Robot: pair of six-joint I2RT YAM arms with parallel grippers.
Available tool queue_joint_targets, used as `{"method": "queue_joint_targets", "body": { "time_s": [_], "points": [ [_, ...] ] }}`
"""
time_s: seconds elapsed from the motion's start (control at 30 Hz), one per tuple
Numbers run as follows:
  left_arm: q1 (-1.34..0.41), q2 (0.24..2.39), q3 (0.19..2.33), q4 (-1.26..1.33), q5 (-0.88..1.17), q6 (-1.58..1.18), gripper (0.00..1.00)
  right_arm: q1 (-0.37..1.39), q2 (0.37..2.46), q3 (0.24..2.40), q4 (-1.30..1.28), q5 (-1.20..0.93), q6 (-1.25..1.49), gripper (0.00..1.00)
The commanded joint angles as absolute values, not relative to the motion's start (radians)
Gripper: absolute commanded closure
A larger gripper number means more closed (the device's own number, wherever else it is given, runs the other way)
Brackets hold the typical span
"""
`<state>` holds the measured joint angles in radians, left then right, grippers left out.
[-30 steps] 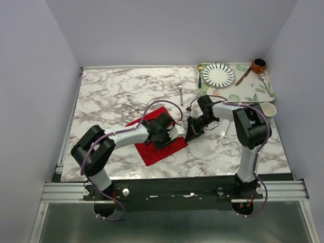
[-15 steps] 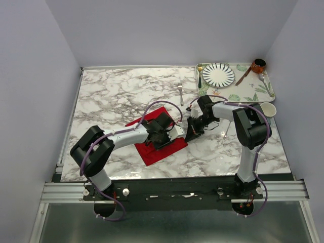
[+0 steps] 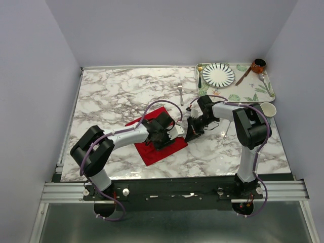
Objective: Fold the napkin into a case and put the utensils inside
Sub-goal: Rotate the rectangle-folded napkin at the center of the board, then pick up the rectangle-folded napkin at the center of the board.
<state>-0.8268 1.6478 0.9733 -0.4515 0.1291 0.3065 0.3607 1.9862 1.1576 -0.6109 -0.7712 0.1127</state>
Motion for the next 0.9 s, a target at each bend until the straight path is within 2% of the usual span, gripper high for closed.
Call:
{"method": "queue_joint_targets", "body": {
  "time_s": [0.0,0.57,0.73,0.87],
  "points": [
    [-0.831,1.652,0.991,-0.449,0.092,0.305,0.50,0.368,2.016,1.138,-0.603,-0.718,0.100,0.99],
    [-0.830,1.677,1.025,-0.431,0.084,0.298,0.82,0.368,2.020,1.138,-0.600,-0.722,0.103,0.99],
    [-0.830,1.689,1.048,-0.431,0.113,0.273,0.89,0.370,2.023,1.138,-0.600,-0.723,0.103,0.99],
    [-0.830,1.690,1.051,-0.430,0.146,0.253,0.89,0.370,2.025,1.140,-0.600,-0.721,0.100,0.99]
  ]
}}
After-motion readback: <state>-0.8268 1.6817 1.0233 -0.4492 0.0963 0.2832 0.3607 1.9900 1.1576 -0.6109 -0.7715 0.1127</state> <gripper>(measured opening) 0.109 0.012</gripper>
